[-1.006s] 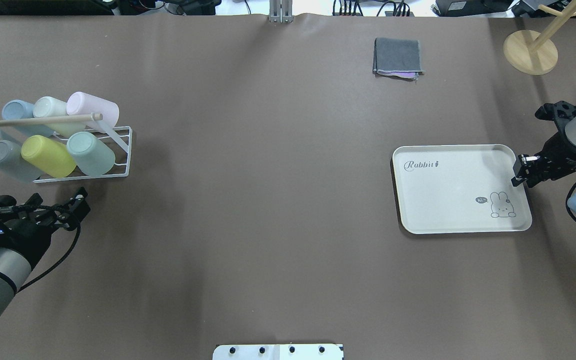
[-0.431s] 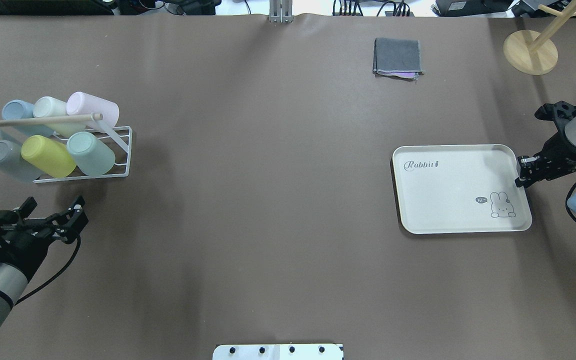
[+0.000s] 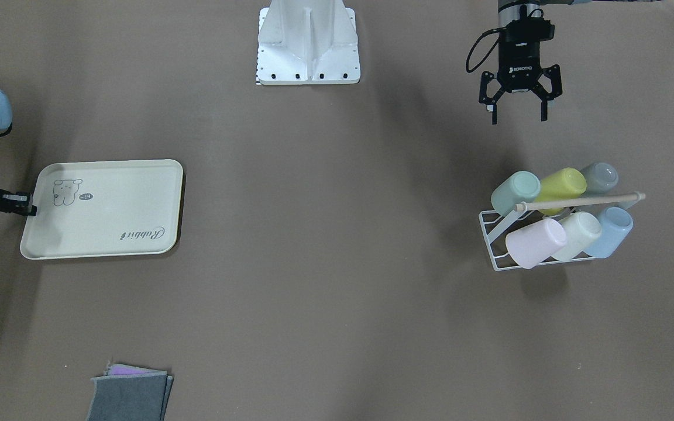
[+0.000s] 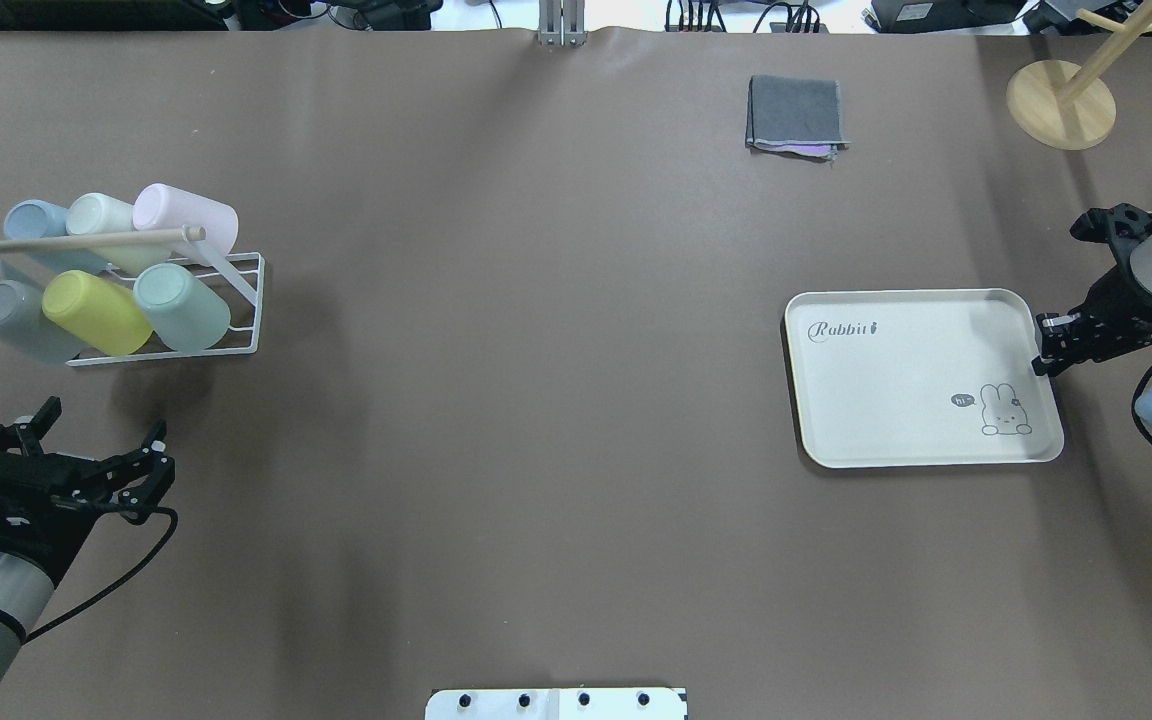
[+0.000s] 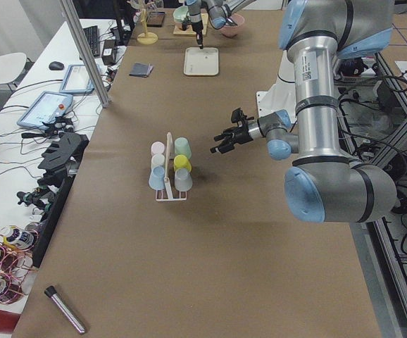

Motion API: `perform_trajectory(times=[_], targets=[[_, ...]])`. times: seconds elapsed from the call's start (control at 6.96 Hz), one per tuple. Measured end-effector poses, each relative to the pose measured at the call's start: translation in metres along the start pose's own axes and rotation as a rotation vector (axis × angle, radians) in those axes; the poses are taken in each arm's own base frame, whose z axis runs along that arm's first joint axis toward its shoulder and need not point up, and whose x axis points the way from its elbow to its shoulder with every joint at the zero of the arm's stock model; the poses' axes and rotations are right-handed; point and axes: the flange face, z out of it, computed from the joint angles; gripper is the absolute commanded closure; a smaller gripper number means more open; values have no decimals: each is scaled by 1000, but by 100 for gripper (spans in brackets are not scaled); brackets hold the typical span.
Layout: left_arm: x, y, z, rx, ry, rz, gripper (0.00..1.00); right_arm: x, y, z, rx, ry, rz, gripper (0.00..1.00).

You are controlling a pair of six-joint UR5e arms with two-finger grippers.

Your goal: Pick up and place green cup on tray

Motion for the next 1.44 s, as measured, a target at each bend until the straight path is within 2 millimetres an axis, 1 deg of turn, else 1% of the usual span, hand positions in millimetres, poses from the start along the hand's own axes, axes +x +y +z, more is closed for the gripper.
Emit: perform_trajectory(times=[0.29, 0.43, 0.57, 0.86, 1.01, 1.15, 1.29, 1.44], targets=[[-1, 2, 0, 54, -52, 435, 2, -1, 0, 0, 1, 0, -1, 88], [-4, 1, 0, 79, -96, 690, 2, -1, 0, -1, 1, -1, -1, 93], [-8, -1, 0, 95, -154, 980, 2, -1, 0, 0, 1, -1, -1, 99], [-15, -1, 2, 86, -294, 1550, 2, -1, 0, -1, 1, 0, -1, 100], [-16, 5, 4, 63, -328, 1741, 2, -2, 0, -2, 3, -3, -4, 100], [-16, 15, 8, 40, -332, 1854, 2, -5, 0, -4, 6, -6, -7, 100], [-12, 29, 10, 17, -300, 1927, 2, -9, 1, -8, 13, -11, -15, 100], [-8, 39, 9, 6, -252, 1957, 2, -17, 2, -14, 23, -20, -23, 100]])
